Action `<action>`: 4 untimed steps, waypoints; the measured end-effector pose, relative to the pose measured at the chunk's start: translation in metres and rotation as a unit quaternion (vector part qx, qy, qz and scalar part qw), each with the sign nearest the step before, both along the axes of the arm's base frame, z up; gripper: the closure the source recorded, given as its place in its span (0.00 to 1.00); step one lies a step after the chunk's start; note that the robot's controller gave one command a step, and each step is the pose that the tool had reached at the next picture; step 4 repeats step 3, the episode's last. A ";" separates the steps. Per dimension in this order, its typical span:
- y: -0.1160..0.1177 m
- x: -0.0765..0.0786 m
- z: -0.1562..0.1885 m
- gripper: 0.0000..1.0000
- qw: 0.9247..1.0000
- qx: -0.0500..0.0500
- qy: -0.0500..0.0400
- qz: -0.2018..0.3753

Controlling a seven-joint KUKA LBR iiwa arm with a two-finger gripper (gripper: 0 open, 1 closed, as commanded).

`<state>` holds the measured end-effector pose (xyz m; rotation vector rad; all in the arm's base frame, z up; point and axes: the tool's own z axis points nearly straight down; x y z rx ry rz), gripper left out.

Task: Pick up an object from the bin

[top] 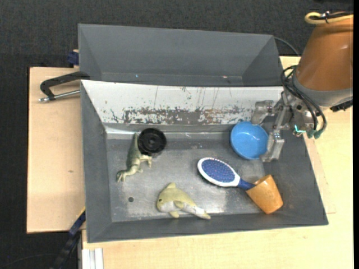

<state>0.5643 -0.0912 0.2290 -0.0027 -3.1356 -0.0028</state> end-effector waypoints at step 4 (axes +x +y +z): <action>-0.019 -0.006 0.090 1.00 1.000 -0.002 -0.011 0.008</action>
Offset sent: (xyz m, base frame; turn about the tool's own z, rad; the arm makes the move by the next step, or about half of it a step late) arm 0.0010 -0.0341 -0.1327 0.0257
